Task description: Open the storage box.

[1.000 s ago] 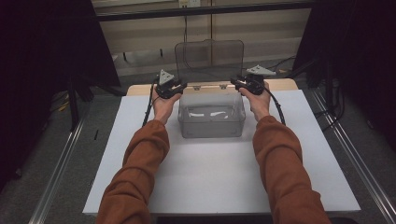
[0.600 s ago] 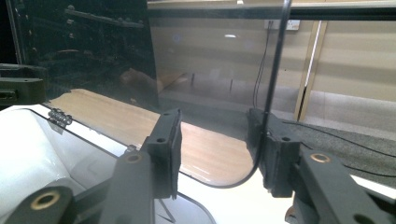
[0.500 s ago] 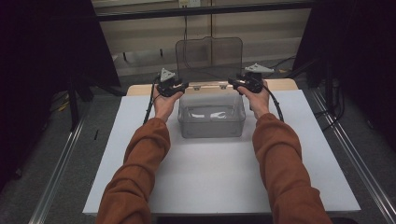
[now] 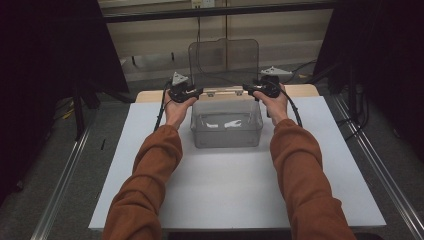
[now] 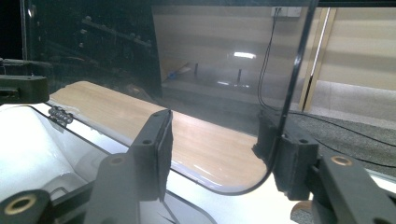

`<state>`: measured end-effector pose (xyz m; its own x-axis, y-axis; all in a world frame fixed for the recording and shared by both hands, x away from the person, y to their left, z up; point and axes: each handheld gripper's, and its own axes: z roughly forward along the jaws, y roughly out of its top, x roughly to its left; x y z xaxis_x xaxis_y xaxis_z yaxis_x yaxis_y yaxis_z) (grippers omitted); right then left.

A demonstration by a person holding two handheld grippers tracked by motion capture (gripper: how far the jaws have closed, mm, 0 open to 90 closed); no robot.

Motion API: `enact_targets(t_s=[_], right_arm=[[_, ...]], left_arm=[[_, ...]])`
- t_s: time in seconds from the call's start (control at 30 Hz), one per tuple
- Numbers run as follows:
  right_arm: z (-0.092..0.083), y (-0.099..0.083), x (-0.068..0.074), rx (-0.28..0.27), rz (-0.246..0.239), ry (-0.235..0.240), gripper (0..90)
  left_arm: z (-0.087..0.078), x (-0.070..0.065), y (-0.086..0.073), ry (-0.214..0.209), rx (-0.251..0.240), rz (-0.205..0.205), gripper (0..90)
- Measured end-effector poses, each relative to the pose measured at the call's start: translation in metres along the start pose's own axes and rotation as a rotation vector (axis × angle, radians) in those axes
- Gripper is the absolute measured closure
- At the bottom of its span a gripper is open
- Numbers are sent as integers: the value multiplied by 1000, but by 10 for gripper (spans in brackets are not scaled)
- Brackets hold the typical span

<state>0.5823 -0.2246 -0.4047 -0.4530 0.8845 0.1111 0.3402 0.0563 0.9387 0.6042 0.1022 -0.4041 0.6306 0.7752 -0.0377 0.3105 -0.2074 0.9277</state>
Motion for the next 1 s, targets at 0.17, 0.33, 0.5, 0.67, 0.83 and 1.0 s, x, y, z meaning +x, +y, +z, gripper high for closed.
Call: enact_targets(t_s=[0.17,0.33,0.5,0.67,0.83,1.0], right_arm=[[2,2,1,17,1,-2,413],[3,2,0,23,7,3,407],[4,3,2,31,8,1,377],[6,3,2,30,19,3,350],[7,3,2,33,24,7,332],[9,3,3,38,34,12,304]], left_arm=[[1,0,0,-14,-4,-18,541],[1,1,1,-19,3,-18,537],[1,1,1,-21,1,-24,529],[2,2,1,-27,3,-28,511],[4,0,1,-39,24,-18,449],[5,-1,0,-31,29,-21,403]])
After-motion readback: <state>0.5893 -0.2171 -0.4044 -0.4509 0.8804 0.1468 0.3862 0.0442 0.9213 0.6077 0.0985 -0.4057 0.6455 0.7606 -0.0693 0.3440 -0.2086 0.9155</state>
